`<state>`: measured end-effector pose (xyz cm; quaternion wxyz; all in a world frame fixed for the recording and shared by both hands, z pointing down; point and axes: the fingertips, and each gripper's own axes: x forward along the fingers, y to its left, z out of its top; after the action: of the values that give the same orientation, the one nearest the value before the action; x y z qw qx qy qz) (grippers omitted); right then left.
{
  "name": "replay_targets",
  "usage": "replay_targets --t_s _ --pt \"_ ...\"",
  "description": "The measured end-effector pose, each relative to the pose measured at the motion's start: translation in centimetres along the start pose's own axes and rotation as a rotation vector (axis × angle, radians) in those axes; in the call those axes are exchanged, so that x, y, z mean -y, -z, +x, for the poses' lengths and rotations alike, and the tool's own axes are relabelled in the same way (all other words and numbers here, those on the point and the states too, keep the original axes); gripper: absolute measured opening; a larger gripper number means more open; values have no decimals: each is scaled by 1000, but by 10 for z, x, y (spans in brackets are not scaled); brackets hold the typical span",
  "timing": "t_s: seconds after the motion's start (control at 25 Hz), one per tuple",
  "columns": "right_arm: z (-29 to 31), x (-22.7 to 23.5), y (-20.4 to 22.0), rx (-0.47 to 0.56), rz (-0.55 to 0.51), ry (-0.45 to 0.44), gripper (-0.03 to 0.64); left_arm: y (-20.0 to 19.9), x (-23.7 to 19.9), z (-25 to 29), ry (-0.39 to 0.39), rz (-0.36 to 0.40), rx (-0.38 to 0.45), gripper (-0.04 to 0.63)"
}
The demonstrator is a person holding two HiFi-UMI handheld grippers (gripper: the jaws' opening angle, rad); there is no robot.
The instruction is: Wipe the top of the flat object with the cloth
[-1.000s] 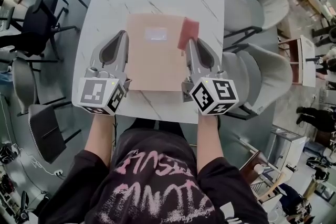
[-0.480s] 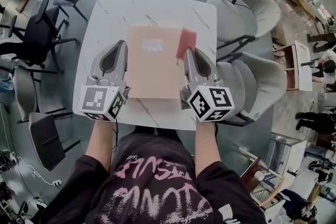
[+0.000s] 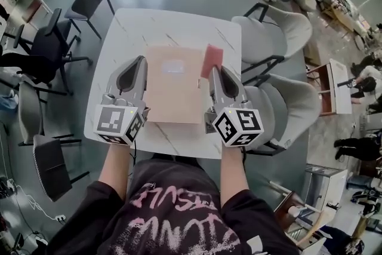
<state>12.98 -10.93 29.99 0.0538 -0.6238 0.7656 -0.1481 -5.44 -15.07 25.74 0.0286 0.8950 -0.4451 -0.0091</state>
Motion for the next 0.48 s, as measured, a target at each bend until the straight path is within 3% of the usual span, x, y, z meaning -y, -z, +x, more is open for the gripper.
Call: replay_targets --t_s 0.48 --pt "-13 -8 -20 35 -28 -11 49 -25 12 -6 10 19 47 0"
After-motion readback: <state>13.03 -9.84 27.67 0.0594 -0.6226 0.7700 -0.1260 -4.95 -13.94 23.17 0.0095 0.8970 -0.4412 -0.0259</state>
